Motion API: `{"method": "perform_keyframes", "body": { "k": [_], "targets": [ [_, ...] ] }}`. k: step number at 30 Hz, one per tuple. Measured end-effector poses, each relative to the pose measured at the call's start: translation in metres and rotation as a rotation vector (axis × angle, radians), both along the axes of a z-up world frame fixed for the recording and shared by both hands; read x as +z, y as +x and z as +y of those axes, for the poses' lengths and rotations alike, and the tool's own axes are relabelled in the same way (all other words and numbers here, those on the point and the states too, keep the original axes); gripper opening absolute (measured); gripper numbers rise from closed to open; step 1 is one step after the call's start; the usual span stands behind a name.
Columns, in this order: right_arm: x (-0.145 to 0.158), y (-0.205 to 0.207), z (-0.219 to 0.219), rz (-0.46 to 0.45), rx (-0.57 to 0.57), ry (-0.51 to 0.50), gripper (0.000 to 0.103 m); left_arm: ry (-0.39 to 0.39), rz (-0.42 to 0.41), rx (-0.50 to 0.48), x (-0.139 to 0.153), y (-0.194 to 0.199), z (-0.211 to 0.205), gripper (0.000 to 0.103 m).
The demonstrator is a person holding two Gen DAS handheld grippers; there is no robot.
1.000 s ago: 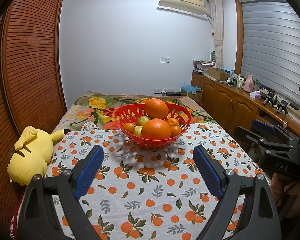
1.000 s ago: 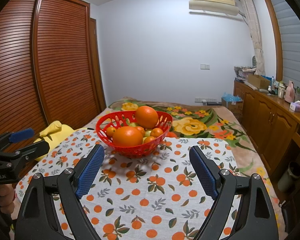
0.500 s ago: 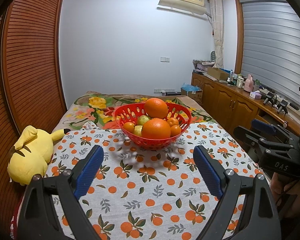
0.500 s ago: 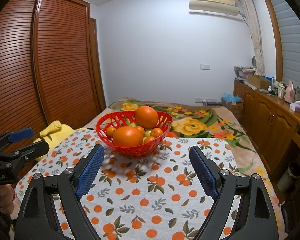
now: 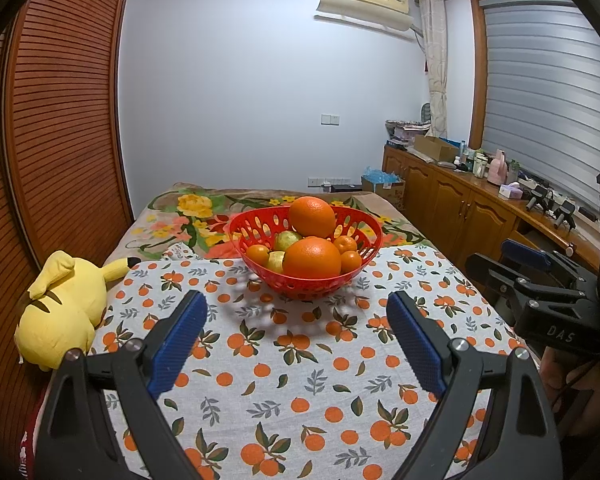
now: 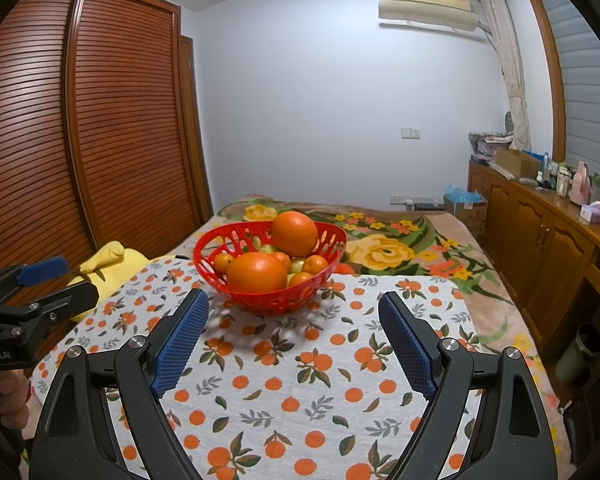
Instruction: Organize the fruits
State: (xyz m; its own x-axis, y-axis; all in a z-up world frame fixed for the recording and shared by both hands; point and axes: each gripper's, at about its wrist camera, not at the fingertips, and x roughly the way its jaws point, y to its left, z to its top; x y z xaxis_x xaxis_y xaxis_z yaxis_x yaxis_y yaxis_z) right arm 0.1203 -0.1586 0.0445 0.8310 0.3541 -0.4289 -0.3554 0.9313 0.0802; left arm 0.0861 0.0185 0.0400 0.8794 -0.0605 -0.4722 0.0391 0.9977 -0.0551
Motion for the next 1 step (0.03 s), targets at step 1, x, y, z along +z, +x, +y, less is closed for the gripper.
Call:
{"method": "perform_keyframes", "body": {
  "k": [1],
  "targets": [
    [-0.0001,-0.0001,0.0002,-0.001,0.0,0.0,0.089,0.0,0.0,0.0,0.0005,0.0,-0.0008,0.092]
  ]
}}
